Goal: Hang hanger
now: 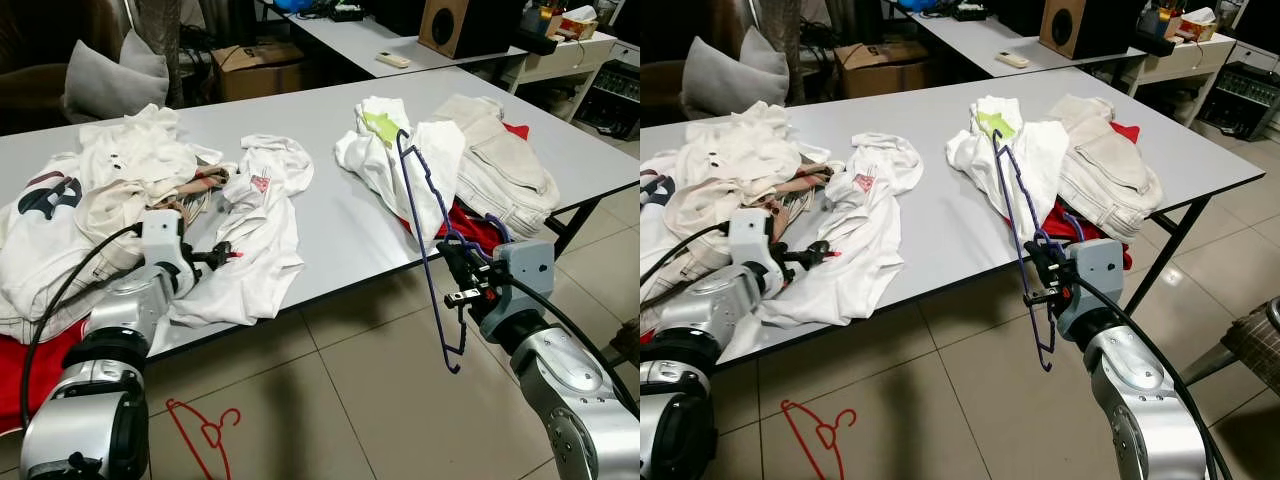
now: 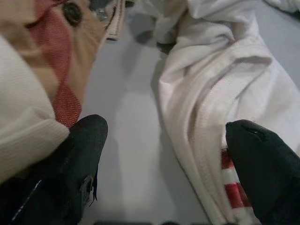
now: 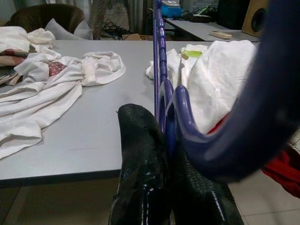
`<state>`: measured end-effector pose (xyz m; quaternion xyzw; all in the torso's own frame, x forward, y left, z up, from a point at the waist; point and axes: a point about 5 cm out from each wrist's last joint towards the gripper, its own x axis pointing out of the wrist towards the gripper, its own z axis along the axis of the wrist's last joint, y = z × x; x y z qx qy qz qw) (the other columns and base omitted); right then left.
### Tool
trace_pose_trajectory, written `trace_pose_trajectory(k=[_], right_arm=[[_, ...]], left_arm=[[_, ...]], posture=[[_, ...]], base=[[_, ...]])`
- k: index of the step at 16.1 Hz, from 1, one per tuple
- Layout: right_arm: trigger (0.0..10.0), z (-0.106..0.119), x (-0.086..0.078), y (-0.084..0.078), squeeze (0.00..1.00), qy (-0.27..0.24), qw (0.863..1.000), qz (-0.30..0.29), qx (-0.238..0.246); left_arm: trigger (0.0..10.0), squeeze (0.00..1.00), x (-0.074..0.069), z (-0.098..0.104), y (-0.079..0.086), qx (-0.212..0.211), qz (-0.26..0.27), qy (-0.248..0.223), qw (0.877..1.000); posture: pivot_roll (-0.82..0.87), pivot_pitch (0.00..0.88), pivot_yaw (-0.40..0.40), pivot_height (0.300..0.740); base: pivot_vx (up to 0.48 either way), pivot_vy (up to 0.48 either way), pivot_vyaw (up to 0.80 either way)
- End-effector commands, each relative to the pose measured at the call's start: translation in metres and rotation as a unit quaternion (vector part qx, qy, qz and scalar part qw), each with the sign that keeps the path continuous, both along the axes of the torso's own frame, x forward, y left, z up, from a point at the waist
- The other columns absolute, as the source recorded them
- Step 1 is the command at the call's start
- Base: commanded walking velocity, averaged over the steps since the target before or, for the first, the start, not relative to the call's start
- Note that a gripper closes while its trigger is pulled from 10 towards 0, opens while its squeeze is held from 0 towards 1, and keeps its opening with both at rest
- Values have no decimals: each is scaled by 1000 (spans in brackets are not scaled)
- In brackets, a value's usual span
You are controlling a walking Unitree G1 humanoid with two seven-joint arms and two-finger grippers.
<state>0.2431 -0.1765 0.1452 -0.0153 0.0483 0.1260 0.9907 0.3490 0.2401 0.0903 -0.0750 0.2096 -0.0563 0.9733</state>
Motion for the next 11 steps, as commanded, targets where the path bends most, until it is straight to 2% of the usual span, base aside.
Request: trace_pose_trajectory(k=[1, 2, 4, 5, 6, 8, 9, 10, 11], right_arm=[[10000, 3, 3, -3, 0, -8, 1000, -4, -4], [10000, 3, 3, -3, 0, -8, 1000, -3, -5], [10000, 3, 4, -2, 0, -9, 1000, -2, -5], [10000, 3, 4, -3, 0, -9, 1000, -2, -6], [10000, 3, 4, -3, 0, -9, 1000, -2, -6], [10000, 3, 3, -4, 0, -8, 1000, -4, -7], [10000, 3, 2, -4, 0, -8, 1000, -4, -7], [10000, 3, 2, -4, 0, -8, 1000, -4, -6], [10000, 2, 2, -4, 0, -8, 1000, -4, -6]], left_arm=[[7765, 0, 0, 2, 5, -8, 1, -3, 1000], [4314, 0, -1, 1, 4, -14, -13, -1, 1000], [745, 0, -1, -1, 4, 8, -27, 1, 1000], [0, 0, -1, -1, 3, 23, -31, 1, 999], [0, 0, -1, -2, 2, 23, -36, 1, 999], [157, 0, -2, -3, -1, 30, -60, 5, 998], [863, 0, -3, -5, -1, 68, -82, 11, 994], [863, 0, -4, -6, -1, 79, -88, 12, 993], [39, 0, -4, -7, 0, 93, -91, 16, 991]], posture=[[-208, 0, -4, 740], [-208, 0, -4, 740], [-207, 0, -7, 740], [-209, 0, -7, 740], [-209, 0, -7, 740], [-210, 0, -5, 740], [-210, 0, -4, 740], [-210, 0, -4, 740], [-208, 0, -5, 740]], base=[[0, 0, 0], [0, 0, 0], [0, 0, 0], [0, 0, 0], [0, 0, 0], [0, 0, 0], [0, 0, 0], [0, 0, 0], [0, 0, 0]])
